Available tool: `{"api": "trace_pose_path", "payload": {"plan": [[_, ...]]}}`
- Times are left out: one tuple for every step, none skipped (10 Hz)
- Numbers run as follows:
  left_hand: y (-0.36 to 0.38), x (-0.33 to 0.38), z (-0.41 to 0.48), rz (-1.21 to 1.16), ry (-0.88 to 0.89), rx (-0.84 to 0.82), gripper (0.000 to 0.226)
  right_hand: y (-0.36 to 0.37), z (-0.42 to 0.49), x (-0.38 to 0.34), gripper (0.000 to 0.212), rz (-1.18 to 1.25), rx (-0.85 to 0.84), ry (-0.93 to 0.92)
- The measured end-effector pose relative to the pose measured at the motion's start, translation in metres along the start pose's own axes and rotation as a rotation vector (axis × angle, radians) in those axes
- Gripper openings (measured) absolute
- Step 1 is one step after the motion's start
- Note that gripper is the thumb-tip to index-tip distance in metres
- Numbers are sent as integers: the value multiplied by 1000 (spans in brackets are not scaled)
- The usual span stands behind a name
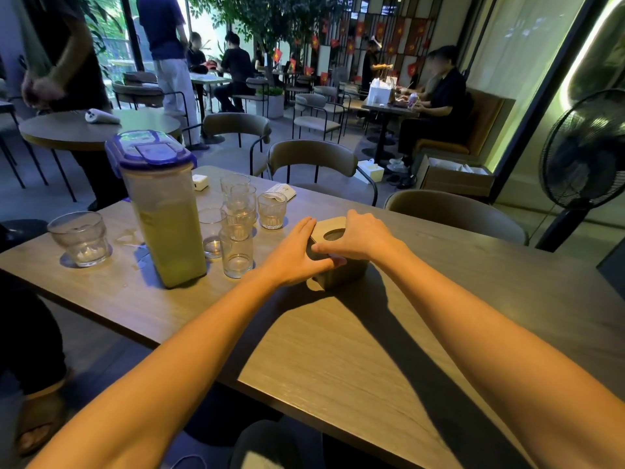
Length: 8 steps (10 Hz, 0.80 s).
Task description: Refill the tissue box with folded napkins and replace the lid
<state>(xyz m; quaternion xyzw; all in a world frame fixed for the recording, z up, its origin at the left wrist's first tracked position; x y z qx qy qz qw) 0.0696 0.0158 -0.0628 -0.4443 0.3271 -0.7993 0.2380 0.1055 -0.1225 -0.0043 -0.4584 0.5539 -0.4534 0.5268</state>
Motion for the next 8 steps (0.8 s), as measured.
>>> {"api": "trace_pose_path", "payload": {"plan": [[-2, -2, 2, 64, 43, -28, 106, 4, 5, 2, 81, -66, -52, 5], [-7, 0, 4, 173, 85, -70, 103, 5, 9, 4, 86, -109, -130, -1], [-12, 0, 5, 262, 78, -104, 106, 2, 11, 2, 86, -113, -210, -11], [-17, 0, 8, 321, 106, -181, 96, 0, 13, 2, 68, -84, -261, -40], [-21, -1, 9, 331, 120, -232, 89, 1, 13, 6, 69, -45, -218, -36], [-22, 0, 10, 326, 134, -260, 78, 6, 8, 13, 67, 96, -204, -66], [-24, 10, 12, 373, 168, -244, 69, 13, 5, 24, 69, 220, -247, -57], [-30, 23, 19, 379, 181, -229, 56, 4, -1, 47, 65, 369, -148, -30]]}}
Point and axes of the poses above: each hand's wrist, its own z-axis towards the middle knuckle, its own y-axis out of the palm, x = y × z, the point moved 5 cm from there along z, towards the middle knuckle, and after that the axes turned 15 degrees about y, right-handed, at the moved point
